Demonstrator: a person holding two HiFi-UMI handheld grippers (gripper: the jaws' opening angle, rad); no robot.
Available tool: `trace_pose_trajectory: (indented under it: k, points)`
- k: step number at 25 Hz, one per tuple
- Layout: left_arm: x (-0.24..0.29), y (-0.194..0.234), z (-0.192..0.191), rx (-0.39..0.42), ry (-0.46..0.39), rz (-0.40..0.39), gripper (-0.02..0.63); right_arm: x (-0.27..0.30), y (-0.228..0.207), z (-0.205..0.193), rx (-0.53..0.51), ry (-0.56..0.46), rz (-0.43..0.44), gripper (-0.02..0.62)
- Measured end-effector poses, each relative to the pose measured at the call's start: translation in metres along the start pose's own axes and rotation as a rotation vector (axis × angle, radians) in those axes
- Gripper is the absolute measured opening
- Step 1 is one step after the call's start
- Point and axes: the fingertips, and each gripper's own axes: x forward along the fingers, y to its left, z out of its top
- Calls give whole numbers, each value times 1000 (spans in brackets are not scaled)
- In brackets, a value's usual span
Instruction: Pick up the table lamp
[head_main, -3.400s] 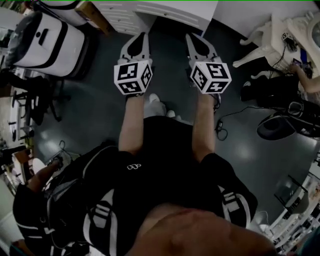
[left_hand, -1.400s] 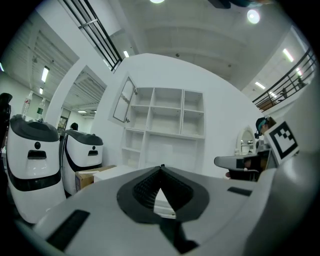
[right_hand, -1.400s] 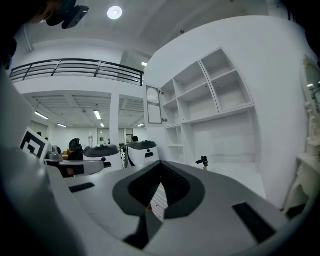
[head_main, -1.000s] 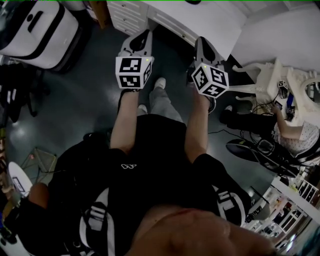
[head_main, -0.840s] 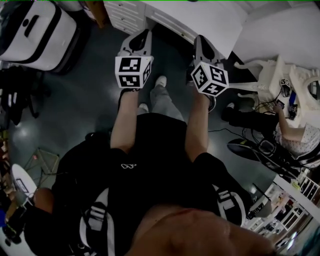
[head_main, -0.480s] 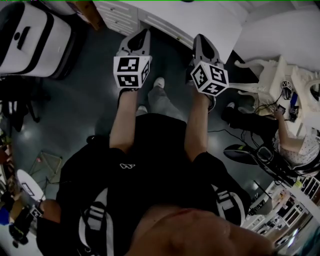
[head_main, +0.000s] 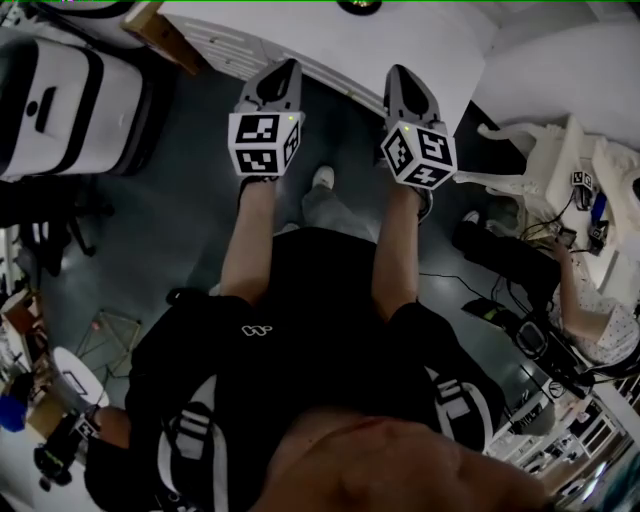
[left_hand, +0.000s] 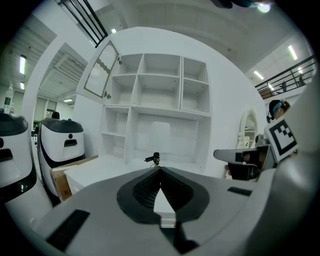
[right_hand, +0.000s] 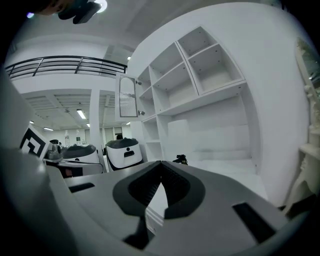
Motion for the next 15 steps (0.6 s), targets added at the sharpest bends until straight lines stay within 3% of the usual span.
trace_pose_trajectory:
  k: [5,10,15]
  points:
    - [31,-10,22,36,-3,-9,9,19,-29,18,24,-27,2,18]
    - [63,-30,43,37,-24,-50,9,30,-56,42,-52,-42,-10,18]
    - [83,-51,57,56,-56,-70,8,28,-92,63,-40,-93,-26,18]
